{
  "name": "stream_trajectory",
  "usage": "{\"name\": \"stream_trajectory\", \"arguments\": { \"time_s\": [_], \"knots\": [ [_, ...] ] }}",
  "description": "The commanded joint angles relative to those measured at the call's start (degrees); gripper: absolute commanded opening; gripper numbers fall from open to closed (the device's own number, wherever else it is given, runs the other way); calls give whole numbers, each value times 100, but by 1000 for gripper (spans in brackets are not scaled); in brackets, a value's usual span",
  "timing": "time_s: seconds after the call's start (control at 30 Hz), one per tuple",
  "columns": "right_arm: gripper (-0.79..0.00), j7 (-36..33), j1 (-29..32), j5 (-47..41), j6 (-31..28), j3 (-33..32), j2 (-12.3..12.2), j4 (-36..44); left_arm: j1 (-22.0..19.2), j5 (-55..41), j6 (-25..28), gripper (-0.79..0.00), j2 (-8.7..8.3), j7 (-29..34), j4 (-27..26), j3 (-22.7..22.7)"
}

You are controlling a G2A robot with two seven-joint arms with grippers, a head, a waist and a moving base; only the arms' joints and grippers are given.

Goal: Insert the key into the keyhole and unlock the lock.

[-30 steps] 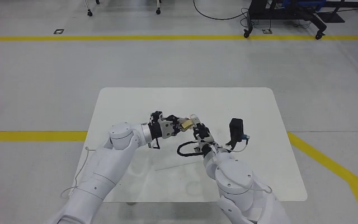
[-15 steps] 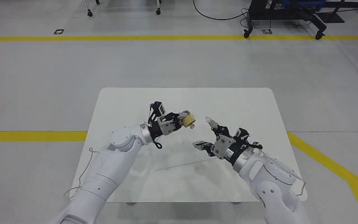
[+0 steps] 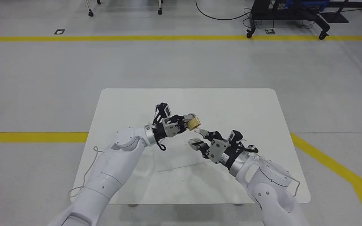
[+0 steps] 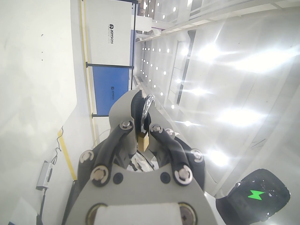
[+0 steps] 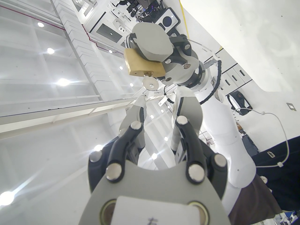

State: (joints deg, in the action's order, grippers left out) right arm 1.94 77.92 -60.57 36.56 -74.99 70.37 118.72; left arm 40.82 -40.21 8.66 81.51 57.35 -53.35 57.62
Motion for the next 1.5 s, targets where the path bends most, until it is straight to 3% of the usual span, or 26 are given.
{"name": "stream_trajectory", "arguments": {
  "time_s": [0.0, 0.17, 0.37, 0.47, 0.53, 0.93, 1.47],
  "knots": [
    [-520, 2, 7, -8, -17, -3, 1, 7, 15, -10, -15, -785, -7, 43, -9, 33],
    [-517, 62, 2, -42, -78, -44, 4, -29, 38, -43, -95, -785, -12, 110, -28, 58],
    [-566, 184, -83, 83, -58, 56, 12, -24, 38, -43, -95, -785, -12, 110, -28, 58],
    [-640, 216, -120, 78, -63, 80, 19, -34, 38, -43, -95, -785, -12, 110, -28, 58],
    [-785, 244, -146, 100, -33, 101, 21, -43, 38, -43, -95, -785, -12, 110, -28, 58],
    [-785, 483, -290, 0, -2, 205, 58, -169, 38, -43, -95, -785, -12, 110, -28, 58],
    [-785, -84, -32, -1884, -214, -166, 117, -677, 38, -43, -95, -785, -12, 110, -28, 58]
  ]
}}
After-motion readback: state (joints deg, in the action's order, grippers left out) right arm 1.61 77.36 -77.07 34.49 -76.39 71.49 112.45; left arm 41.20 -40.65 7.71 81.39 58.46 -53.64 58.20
